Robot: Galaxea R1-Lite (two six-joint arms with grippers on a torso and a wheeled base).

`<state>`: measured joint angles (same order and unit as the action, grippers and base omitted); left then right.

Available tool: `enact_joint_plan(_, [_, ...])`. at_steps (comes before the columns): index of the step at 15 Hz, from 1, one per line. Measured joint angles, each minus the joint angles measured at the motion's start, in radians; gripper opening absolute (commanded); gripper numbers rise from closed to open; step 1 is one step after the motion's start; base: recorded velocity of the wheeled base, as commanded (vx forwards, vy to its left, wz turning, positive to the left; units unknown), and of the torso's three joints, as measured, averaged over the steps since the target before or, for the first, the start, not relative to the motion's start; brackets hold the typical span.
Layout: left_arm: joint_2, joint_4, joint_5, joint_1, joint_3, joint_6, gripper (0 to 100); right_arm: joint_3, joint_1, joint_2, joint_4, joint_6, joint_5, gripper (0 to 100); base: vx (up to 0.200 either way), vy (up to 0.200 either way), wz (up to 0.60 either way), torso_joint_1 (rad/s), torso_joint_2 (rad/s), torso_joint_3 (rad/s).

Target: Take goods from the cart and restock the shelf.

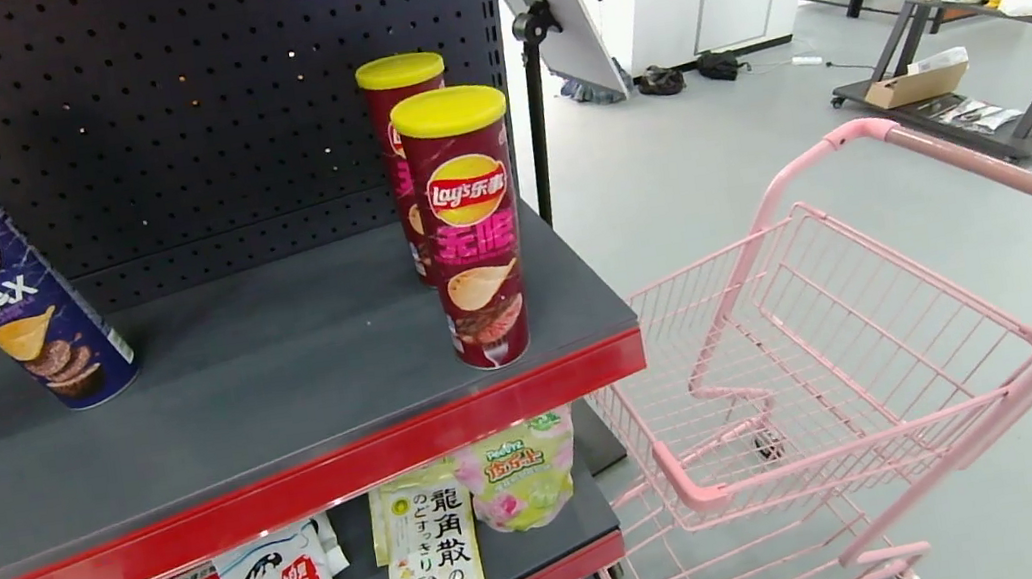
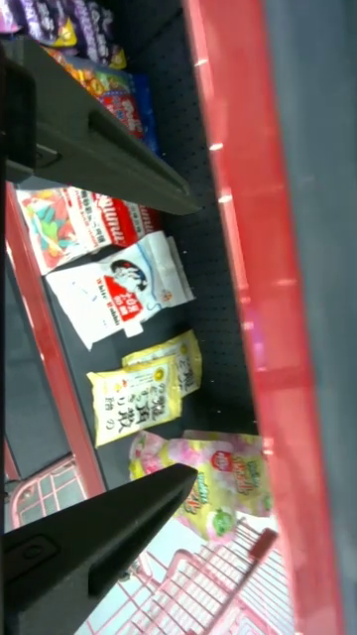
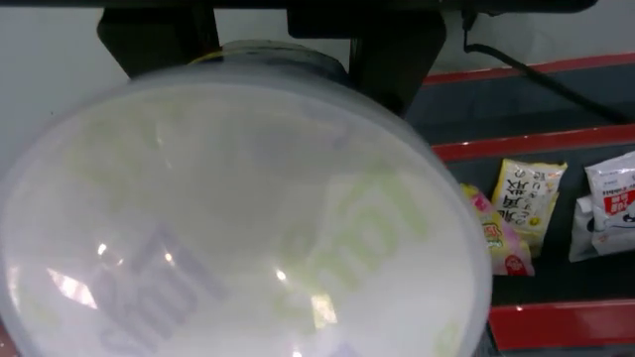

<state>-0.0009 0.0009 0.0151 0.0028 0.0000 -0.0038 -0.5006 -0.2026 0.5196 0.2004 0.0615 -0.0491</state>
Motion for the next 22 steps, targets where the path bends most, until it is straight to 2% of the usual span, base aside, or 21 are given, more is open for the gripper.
enact_joint_plan(8, [0.000,0.000,0.000,0.000,0.000,0.000,100,-0.056,-0.003,0.084,-0.005,0.007,0.001,0,0.000,0.000,0.00,0.170,-0.41,-0.254])
enact_joint_plan(16, [0.000,0.001,0.000,-0.001,0.000,0.000,100,-0.054,-0.001,0.125,-0.006,0.030,0.002,0,0.000,0.000,0.52,0.011,-0.01,-0.008])
enact_joint_plan(19, [0.000,0.000,0.000,0.000,0.000,0.000,100,-0.027,-0.001,0.123,-0.047,0.040,0.000,0,0.000,0.000,0.00,0.000,0.00,0.000])
enact_joint_plan(22, [0.000,0.000,0.000,0.001,0.000,0.001,100,0.050,0.003,0.074,-0.085,0.043,0.003,0,0.000,0.200,0.00,-0.004,0.00,0.004])
